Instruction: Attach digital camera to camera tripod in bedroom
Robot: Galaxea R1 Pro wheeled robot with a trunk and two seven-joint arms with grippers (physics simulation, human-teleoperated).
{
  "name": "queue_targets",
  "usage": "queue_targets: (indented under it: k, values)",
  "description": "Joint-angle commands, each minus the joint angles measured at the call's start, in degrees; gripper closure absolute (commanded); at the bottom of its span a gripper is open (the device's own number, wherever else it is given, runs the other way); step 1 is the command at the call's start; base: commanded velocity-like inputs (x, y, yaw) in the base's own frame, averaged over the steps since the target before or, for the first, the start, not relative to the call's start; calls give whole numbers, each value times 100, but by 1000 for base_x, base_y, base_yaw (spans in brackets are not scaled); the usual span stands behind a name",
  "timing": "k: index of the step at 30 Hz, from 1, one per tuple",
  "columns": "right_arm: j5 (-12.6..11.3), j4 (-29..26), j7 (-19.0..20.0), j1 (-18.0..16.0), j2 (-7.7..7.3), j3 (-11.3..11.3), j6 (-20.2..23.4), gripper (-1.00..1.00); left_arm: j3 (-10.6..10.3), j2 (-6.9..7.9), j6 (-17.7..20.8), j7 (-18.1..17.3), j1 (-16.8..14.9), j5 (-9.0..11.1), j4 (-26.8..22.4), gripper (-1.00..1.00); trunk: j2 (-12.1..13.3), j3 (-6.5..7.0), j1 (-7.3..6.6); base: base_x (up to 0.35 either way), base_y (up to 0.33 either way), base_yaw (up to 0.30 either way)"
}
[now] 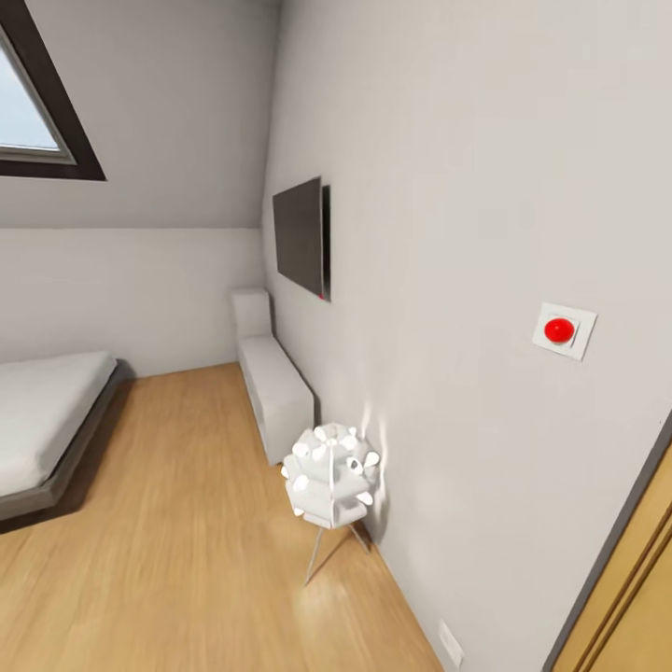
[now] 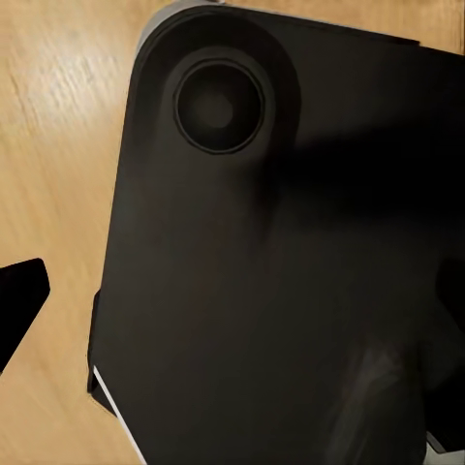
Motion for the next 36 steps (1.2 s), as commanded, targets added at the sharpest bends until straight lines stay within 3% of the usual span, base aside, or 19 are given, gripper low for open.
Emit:
queue_targets:
  k: [1,12,36]
  values:
    - [-26,9,3,-2,-1,-3,-32,-100,22,-1,-7,-10,3,32,-8,-100,-2,-3,4,315,-95,0]
    - [-16,9,-7,-2,-14,5,-28,-100,30,-1,-14,-10,3,24,-14,-100,-2,-3,4,314,-96,67]
    - [97,9,-16,-2,1,6,-33,-100,35,-1,-20,-7,3,23,-26,-100,-2,-3,4,269,-146,268]
